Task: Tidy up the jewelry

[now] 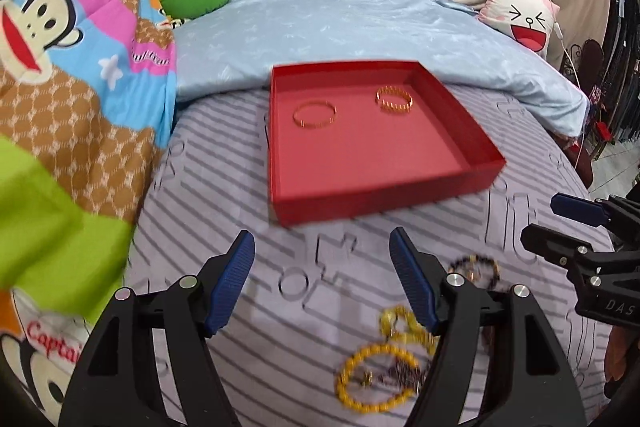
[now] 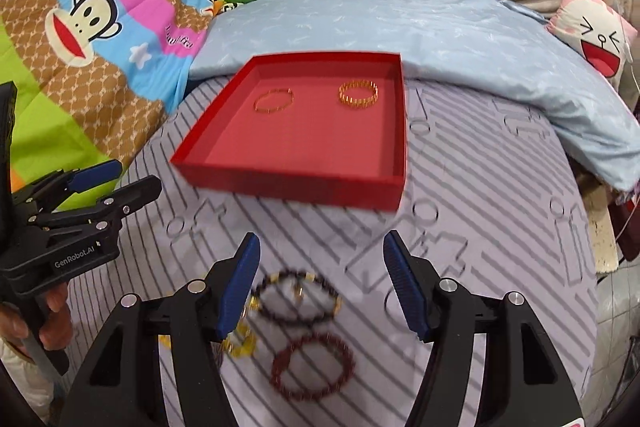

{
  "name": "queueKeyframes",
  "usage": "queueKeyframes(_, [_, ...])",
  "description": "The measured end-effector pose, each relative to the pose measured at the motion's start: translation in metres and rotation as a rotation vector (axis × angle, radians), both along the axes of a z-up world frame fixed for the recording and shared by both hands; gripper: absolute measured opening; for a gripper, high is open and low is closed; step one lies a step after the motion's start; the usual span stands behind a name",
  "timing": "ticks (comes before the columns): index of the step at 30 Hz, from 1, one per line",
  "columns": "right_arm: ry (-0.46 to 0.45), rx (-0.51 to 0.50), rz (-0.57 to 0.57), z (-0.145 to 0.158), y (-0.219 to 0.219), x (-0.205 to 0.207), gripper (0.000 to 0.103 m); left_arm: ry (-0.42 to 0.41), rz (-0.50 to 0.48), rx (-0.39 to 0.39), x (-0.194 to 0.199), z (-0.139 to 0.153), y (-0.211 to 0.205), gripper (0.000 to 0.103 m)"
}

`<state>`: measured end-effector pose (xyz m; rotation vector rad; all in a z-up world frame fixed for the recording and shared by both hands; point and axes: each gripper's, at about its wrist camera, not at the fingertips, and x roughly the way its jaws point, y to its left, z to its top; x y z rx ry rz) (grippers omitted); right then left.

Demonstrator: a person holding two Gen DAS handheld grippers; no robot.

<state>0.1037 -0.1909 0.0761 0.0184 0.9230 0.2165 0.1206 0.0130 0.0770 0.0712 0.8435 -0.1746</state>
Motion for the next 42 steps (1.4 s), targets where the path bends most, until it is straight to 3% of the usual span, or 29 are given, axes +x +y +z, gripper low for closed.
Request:
queueKeyframes(10, [0.033,0.032,-0.023,-0.036,0.007,-0.063,0.062,0.028,0.066,-0.019,-0.061,-0.038,0.009,0.066])
queueKeyframes(14, [0.028,0.034,0.015,-0.044,0.023,-0.079,0.060,0.035,0.111,0.021,-0.079,-0.054,0.012,0.066])
queueKeyframes(21, [0.044,0.041,0.080,-0.056,0.050,-0.087,0.044,0.055,0.158,0.006,-0.095,-0.067,0.022,0.066])
queueKeyframes(37, [0.080,0.048,0.129,-0.075,0.078,-0.077,0.029,0.060,0.155,-0.022,-0.099,-0.075,0.028,0.066])
queueKeyframes(42, [0.076,0.048,0.138,-0.076,0.082,-0.074,0.011,0.064,0.148,-0.031,-0.097,-0.076,0.027,0.066])
